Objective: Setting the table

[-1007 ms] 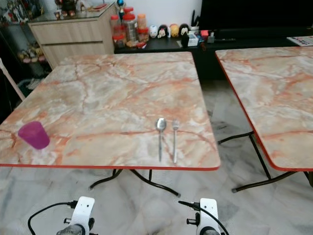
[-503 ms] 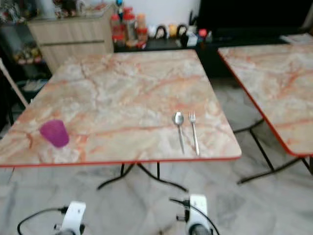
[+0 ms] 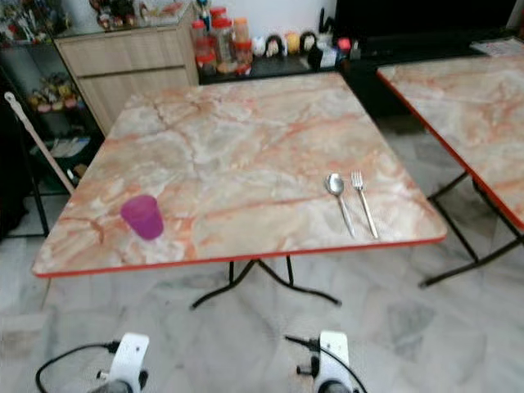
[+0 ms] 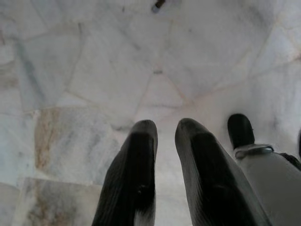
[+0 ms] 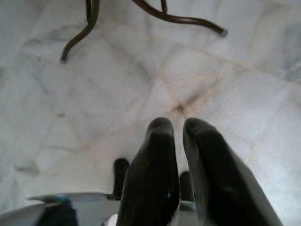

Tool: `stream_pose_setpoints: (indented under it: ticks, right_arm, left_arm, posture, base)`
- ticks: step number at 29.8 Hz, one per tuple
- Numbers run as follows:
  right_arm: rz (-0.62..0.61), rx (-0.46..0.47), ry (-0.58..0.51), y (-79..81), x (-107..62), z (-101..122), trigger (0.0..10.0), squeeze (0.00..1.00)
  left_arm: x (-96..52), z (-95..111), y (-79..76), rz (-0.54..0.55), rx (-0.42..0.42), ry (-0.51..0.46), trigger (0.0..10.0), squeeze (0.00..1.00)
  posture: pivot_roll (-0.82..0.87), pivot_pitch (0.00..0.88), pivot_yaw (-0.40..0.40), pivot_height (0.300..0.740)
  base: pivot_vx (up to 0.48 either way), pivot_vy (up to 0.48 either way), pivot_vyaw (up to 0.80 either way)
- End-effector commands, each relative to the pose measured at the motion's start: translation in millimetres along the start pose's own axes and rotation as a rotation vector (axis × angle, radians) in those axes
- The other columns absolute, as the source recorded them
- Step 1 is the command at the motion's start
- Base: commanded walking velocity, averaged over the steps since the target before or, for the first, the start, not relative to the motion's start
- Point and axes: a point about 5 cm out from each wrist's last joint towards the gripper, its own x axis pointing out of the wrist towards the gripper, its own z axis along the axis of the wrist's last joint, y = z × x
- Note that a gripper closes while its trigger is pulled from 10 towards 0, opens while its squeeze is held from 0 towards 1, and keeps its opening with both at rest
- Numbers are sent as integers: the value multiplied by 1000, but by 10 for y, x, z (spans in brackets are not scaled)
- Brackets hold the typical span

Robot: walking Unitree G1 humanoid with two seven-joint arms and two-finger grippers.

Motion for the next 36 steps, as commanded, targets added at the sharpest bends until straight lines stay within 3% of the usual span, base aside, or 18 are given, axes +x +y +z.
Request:
stream_pose_setpoints:
  ticks: [1,12,21,28,36]
  right_arm:
    - [29,-4,-14,109,15,42,10000,0]
    - [29,-13,-18,97,21,67,10000,0]
    - [30,-5,-20,112,22,70,10000,0]
    - [29,-4,-23,113,22,71,10000,0]
    - [47,-82,-127,139,50,297,10000,0]
  left_arm:
    - [-17,-86,63,13,20,22,10000,0]
    - [-12,-62,41,7,70,18,10000,0]
    - [-12,-58,51,11,67,15,10000,0]
    - [-11,-49,59,18,50,9,10000,0]
    - [-13,-61,31,14,36,7,10000,0]
  posture:
    - [-56,0,102,740]
    - [-52,0,100,740]
    - [-45,0,103,740]
    - [-48,0,102,740]
    - [-55,0,93,740]
  base:
    - [0,0,0]
    - [0,-116,0]
    - [0,-445,0]
    - [0,0,0]
    - [0,0,0]
